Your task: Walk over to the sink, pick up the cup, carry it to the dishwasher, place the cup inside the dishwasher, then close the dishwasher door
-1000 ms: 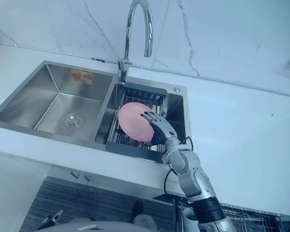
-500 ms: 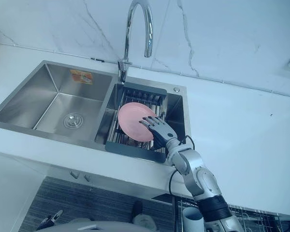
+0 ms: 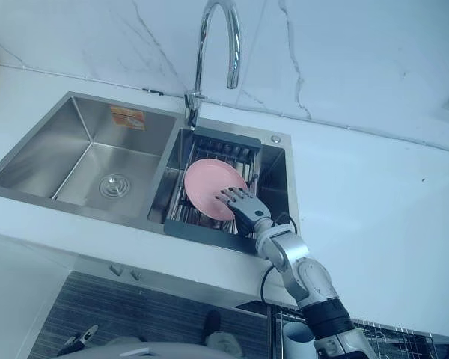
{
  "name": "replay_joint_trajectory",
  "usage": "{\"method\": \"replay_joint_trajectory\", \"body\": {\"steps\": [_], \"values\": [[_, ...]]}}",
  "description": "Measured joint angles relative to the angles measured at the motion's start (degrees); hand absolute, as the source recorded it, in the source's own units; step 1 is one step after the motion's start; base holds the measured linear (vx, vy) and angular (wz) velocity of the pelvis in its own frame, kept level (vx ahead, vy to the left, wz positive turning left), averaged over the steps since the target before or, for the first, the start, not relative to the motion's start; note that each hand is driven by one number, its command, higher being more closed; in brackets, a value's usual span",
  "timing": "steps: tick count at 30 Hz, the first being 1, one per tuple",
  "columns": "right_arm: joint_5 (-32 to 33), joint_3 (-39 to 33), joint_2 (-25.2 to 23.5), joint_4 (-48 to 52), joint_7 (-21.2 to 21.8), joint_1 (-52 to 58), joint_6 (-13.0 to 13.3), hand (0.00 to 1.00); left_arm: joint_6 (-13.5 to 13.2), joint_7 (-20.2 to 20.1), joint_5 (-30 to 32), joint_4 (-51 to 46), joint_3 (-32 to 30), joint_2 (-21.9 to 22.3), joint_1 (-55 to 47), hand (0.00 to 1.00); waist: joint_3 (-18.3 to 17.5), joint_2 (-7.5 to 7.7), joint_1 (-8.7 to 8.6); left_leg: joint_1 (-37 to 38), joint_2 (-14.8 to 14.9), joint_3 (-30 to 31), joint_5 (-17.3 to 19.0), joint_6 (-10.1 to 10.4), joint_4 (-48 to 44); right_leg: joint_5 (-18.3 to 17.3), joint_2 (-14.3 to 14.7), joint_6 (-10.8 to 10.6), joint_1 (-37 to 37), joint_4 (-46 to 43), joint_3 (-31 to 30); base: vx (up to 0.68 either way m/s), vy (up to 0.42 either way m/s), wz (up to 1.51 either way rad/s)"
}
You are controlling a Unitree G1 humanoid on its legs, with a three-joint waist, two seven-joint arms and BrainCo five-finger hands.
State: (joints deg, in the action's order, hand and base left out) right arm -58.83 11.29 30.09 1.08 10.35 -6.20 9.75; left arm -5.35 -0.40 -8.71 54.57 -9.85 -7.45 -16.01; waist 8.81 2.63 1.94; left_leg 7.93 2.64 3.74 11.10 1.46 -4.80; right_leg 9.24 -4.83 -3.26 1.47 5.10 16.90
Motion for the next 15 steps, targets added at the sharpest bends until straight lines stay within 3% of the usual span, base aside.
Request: {"method": "replay_joint_trajectory", "body": {"steps": [8, 9, 15], "values": [[-0.06, 2.31, -0.06, -4.82, -6.56, -1.05, -0.32, 0.0, 0.02, -0.02, 0.01, 0.01, 1.08, -0.48, 0.48, 0.0, -0.05, 0.09, 0.28, -0.37, -0.04, 0.85, -0.06, -0.04, -0.03, -0.04, -0.1, -0.03, 0.12, 0.01, 1.01, 0.0, 0.004, 0.05], [-0.06, 2.66, -0.05, -4.98, -7.58, -1.09, -0.72, 1.0, 0.02, -0.01, 0.01, 0.01, 1.09, -0.47, 0.57, 0.0, -0.09, 0.15, 0.37, -0.39, -0.03, 0.88, -0.09, -0.03, -0.04, -0.04, -0.09, -0.03, 0.12, 0.01, 1.03, 0.0, 0.0, 0.0], [-0.14, 4.51, -1.08, -7.37, -14.92, -1.47, -2.74, 1.0, 0.01, 0.02, 0.02, 0.01, 1.32, -0.48, 0.75, 0.0, -0.57, 0.86, 0.43, -0.48, -0.05, 0.99, -0.23, 0.08, -0.05, -0.03, -0.03, 0.02, 0.1, 0.01, 1.13, 0.0, 0.0, 0.0]]}}
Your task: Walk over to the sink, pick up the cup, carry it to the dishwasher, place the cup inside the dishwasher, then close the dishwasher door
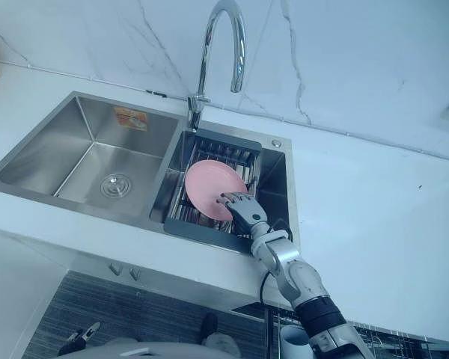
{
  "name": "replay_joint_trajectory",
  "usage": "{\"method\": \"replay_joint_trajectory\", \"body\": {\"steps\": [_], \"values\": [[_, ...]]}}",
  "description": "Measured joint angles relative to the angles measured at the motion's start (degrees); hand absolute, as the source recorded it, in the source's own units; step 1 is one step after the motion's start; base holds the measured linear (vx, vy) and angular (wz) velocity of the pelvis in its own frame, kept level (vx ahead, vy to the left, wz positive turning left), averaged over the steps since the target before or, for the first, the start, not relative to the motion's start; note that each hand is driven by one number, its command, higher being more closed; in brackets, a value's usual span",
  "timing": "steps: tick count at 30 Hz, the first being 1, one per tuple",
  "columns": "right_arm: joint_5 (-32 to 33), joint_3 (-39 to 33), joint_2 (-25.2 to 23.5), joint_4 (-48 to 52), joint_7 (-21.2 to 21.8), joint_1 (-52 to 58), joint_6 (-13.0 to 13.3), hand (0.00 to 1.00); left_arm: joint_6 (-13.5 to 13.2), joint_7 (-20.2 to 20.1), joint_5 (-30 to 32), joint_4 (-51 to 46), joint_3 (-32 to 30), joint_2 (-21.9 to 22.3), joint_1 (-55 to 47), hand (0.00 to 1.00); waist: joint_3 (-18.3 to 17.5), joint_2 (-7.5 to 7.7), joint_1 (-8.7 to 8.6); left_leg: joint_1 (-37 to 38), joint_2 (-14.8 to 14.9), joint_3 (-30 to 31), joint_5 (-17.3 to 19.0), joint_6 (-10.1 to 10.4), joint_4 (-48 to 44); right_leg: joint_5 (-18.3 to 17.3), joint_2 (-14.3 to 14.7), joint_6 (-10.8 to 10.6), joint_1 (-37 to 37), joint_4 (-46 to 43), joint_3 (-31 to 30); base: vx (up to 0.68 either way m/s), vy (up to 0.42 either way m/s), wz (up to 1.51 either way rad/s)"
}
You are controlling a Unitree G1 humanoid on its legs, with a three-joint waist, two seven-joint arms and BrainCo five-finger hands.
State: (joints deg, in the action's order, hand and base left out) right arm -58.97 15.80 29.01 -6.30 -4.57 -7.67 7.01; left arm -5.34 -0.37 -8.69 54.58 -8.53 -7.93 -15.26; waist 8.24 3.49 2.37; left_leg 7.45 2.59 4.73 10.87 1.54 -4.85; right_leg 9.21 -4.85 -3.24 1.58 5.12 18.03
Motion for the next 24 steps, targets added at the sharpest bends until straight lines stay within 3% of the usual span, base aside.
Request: {"method": "replay_joint_trajectory", "body": {"steps": [7, 14, 24], "values": [[-2.18, 2.2, -1.51, -3.29, -9.38, -1.4, -2.17, 1.0, -0.16, 0.02, 0.01, 0.08, -0.01, -0.06, 0.08, 0.0, -0.38, 0.36, -0.08, -0.41, -0.01, 0.09, -0.45, 0.28, 0.02, 0.09, 0.06, 0.43, -0.41, 0.0, 0.03, -0.02, 0.009, 0.0], [-1.02, 2.32, -1.78, -3.76, -14.73, -1.61, -3.42, 1.0, -0.38, 0.14, 0.03, 0.09, -0.3, -0.05, 0.3, 0.0, -0.35, 0.23, 0.6, -1.34, 0.22, 0.29, -0.88, 0.77, 0.06, 0.22, 0.13, 0.67, -1.23, 0.0, 0.04, -0.02, 0.005, 0.01], [8.47, -1.76, -2.02, -3.57, -22.29, -1.61, -5.82, 1.0, -1.52, 0.53, 0.02, 0.06, -0.41, 0.1, -0.04, 0.0, -0.86, -2.12, 0.53, -1.33, 0.35, 0.22, -0.96, 0.78, 0.05, 0.36, 0.22, 0.87, -1.24, 0.0, 0.0, 0.0, 0.003, 0.0]]}}
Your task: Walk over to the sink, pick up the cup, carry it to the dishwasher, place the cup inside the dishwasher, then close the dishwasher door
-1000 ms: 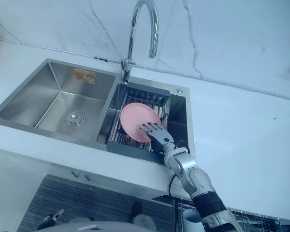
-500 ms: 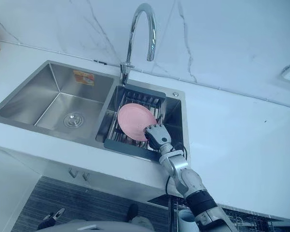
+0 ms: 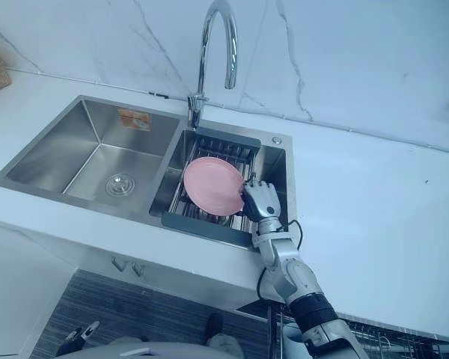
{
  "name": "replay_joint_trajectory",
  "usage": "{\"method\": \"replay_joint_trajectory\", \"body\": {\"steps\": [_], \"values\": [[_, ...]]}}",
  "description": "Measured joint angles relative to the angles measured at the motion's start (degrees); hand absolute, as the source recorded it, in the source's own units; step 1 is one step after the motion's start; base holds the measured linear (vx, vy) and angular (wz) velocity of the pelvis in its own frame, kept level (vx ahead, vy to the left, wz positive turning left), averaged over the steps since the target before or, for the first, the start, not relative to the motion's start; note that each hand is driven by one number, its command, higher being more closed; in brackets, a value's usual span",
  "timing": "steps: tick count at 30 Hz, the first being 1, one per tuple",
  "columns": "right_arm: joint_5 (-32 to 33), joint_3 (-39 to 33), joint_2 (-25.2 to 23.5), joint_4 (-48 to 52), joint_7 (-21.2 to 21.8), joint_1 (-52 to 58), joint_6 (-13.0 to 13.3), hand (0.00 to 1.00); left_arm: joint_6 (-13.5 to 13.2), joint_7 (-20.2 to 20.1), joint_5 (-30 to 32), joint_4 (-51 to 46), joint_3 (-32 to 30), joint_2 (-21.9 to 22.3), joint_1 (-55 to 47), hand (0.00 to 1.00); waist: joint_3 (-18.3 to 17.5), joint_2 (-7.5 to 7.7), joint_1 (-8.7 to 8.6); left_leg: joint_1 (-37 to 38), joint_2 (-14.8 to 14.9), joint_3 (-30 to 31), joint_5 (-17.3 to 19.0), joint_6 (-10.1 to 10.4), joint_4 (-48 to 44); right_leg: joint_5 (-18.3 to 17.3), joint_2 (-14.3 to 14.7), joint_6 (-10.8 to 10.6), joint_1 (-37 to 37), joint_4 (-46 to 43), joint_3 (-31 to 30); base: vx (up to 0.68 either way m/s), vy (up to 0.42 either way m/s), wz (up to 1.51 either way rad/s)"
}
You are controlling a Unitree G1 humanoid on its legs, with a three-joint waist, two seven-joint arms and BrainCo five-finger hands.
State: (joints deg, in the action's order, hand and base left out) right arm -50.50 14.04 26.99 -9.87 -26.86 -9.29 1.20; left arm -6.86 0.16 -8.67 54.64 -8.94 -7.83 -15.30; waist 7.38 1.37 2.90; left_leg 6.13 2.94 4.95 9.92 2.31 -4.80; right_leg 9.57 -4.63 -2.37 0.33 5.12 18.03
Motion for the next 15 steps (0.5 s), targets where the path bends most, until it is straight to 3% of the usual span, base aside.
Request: {"method": "replay_joint_trajectory", "body": {"steps": [6, 7, 12, 15], "values": [[6.29, -5.28, -1.89, 0.31, -4.09, -0.1, -1.02, 1.0, -0.1, 0.77, 0.0, -0.01, -0.02, 0.12, -0.07, 0.0, -0.04, -0.12, 0.05, 0.18, -0.01, -0.02, -0.01, -0.03, -0.05, 0.11, -0.07, -0.11, 0.12, 0.0, 0.01, 0.02, 0.015, 0.0], [6.35, -5.98, -1.93, 0.47, -4.81, -0.16, -1.13, 0.0, -0.16, 0.84, -0.01, -0.01, -0.03, 0.13, -0.1, 0.0, -0.04, -0.13, 0.05, 0.23, -0.02, -0.03, -0.03, -0.06, -0.08, 0.12, -0.08, -0.13, 0.12, -0.01, 0.02, 0.0, 0.0, 0.0], [9.01, -6.55, -1.95, 0.51, -4.03, -2.24, -0.59, 0.0, -0.46, 0.87, 0.0, -0.02, -0.12, 0.21, -0.23, 0.0, 0.0, -0.18, -0.07, 0.88, -0.05, -0.12, -0.03, -0.08, 0.0, 0.09, -0.08, -0.26, 0.66, 0.0, 0.01, 0.0, 0.0, 0.0], [14.27, -7.61, -2.03, 3.61, 3.43, -2.46, 1.57, 0.0, -0.52, 0.88, 0.0, -0.07, -0.23, 0.9, -0.32, 0.0, 0.08, -0.25, -0.03, 0.88, -0.07, -0.06, 0.06, -0.17, 0.07, 0.06, -0.08, -0.29, 0.83, 0.01, 0.04, 0.0, 0.0, 0.0]]}}
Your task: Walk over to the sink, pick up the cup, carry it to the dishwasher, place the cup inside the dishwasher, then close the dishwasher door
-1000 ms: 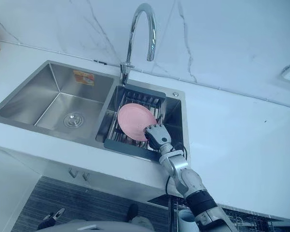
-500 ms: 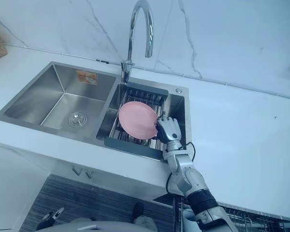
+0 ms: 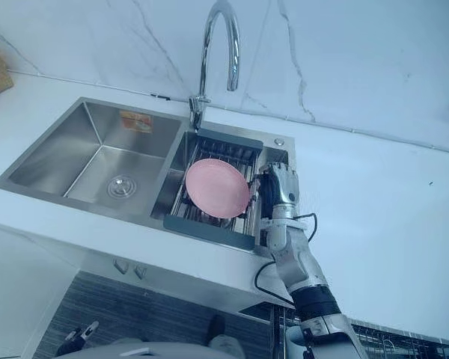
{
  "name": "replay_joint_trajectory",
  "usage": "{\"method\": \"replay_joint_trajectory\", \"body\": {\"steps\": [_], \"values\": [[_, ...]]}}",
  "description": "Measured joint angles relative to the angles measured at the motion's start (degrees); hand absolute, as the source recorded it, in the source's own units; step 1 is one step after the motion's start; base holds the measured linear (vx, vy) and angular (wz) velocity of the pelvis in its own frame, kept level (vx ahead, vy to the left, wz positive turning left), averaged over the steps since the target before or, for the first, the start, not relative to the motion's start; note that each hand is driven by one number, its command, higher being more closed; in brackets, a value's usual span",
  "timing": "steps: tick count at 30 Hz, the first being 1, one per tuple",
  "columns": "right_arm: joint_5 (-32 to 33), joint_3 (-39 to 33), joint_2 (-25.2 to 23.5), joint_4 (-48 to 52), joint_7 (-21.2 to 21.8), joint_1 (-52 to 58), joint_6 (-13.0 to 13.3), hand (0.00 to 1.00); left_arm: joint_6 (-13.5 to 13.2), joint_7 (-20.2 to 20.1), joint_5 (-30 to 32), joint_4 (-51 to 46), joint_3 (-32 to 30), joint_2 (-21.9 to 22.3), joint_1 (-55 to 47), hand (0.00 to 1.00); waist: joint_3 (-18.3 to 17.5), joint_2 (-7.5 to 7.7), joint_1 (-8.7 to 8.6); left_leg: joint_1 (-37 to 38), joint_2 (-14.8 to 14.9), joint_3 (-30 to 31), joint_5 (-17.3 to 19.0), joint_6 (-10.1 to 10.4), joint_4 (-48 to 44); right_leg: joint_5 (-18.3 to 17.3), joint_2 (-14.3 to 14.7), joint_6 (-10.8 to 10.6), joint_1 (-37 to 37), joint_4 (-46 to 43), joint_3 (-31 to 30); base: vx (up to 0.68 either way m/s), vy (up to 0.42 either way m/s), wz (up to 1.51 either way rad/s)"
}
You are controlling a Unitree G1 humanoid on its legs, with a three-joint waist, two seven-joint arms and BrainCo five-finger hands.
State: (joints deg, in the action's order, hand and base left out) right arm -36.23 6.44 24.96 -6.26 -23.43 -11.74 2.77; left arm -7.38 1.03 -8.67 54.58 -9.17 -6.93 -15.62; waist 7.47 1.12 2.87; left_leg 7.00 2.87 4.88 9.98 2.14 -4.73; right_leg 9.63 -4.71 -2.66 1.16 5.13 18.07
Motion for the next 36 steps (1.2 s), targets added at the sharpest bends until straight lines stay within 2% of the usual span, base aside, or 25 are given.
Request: {"method": "replay_joint_trajectory", "body": {"steps": [5, 8, 9, 14, 18, 21, 22, 25, 29, 36], "values": [[2.2, 0.61, -0.07, 3.35, 12.65, 0.0, 3.33, 0.0, 0.02, -0.01, 0.0, -0.02, -0.01, 0.35, -0.47, 0.0, 0.08, -0.01, -0.02, 0.0, 0.06, 0.0, 0.05, -0.01, 0.01, -0.29, 0.01, -0.04, 0.03, 0.0, -0.01, 0.0, 0.0, 0.0], [2.9, 2.58, -0.04, 3.7, 18.99, -0.05, 3.41, 0.0, 0.04, -0.01, 0.0, -0.03, 0.0, 0.36, -0.47, 0.0, 0.1, 0.04, -0.02, 0.01, 0.12, 0.02, 0.06, 0.02, 0.01, -0.29, 0.04, -0.02, 0.05, -0.01, -0.01, 0.0, 0.0, 0.0], [5.6, 4.63, -0.04, 9.73, 24.79, -0.06, 4.52, 0.0, 0.03, -0.01, -0.01, -0.12, -1.93, 0.28, -0.47, 0.0, 0.87, 1.39, -0.01, 0.16, 0.13, 0.02, 0.07, 0.01, 0.05, -0.27, 0.0, -0.04, 0.22, -0.01, 0.01, 0.0, 0.0, 0.0], [5.71, 4.53, -0.07, 10.2, 24.82, 0.55, 4.52, 0.0, 0.03, 0.0, -0.01, -0.13, -1.89, 0.28, -0.44, 0.0, 0.87, 1.39, -0.08, 0.15, 0.14, -0.06, 0.07, 0.01, 0.06, -0.27, 0.0, -0.04, 0.18, -0.01, 0.0, 0.0, 0.0, 0.0], [11.57, 1.22, -3.55, 16.2, 26.63, 8.39, 4.21, 0.0, 0.05, 0.07, 0.02, -0.15, -1.84, 0.24, -0.36, 0.0, 0.98, 1.45, -0.98, 0.17, 0.47, -1.4, 0.06, 0.05, 0.55, -0.18, -0.13, -0.12, -0.08, -0.26, -0.01, 0.0, 0.006, -0.04], [14.62, -2.79, -4.95, 19.76, 28.19, 14.0, 3.11, 0.0, 0.06, 0.14, 0.14, -0.84, -1.69, 0.19, 0.54, 0.0, 1.76, 1.78, -2.36, -0.26, 1.05, -5.77, 0.0, 0.26, 0.67, 0.11, -0.7, -0.27, -0.57, -0.42, -0.15, -0.01, 0.038, -0.05], [15.99, -4.98, -4.91, 21.16, 28.95, 16.02, 2.58, 0.0, 0.05, 0.18, 0.59, -1.39, -1.34, 0.16, 0.88, 0.0, 1.85, 1.95, -3.06, -0.99, 1.74, -9.17, 0.24, 0.9, 0.45, 0.26, -1.06, -0.48, -1.12, -0.43, -0.17, -0.04, 0.044, 0.06], [18.93, -8.82, -4.89, 23.62, 31.05, 19.54, 1.1, 0.0, 0.1, 0.75, 2.2, -2.04, -0.79, 0.01, 1.02, 0.0, 2.36, 2.77, -3.41, -2.15, 1.9, -12.96, 1.13, 0.8, -0.72, 0.48, -1.55, -0.94, -2.5, -0.45, -1.63, -0.02, 0.06, -0.16], [18.15, -10.05, -4.85, 23.92, 32.2, 20.41, 0.72, 0.0, 0.24, 1.35, 2.27, -2.12, -0.71, -0.02, 1.01, 0.0, 2.36, 2.88, -3.53, -2.38, 1.79, -13.47, 1.48, 0.62, -1.56, 0.44, -1.75, -1.25, -2.45, -0.5, -1.8, 0.05, 0.051, -0.05], [10.84, -9.96, -4.85, 23.94, 30.52, 17.83, 0.84, 0.0, 0.31, 1.71, 2.77, -2.12, -0.12, 0.06, 0.96, 0.0, 2.36, 2.87, -2.54, -2.61, 1.63, -15.75, 1.55, 0.79, -3.74, 0.1, -2.12, -1.31, -1.38, -0.7, -1.85, 0.04, 0.029, 0.04]]}}
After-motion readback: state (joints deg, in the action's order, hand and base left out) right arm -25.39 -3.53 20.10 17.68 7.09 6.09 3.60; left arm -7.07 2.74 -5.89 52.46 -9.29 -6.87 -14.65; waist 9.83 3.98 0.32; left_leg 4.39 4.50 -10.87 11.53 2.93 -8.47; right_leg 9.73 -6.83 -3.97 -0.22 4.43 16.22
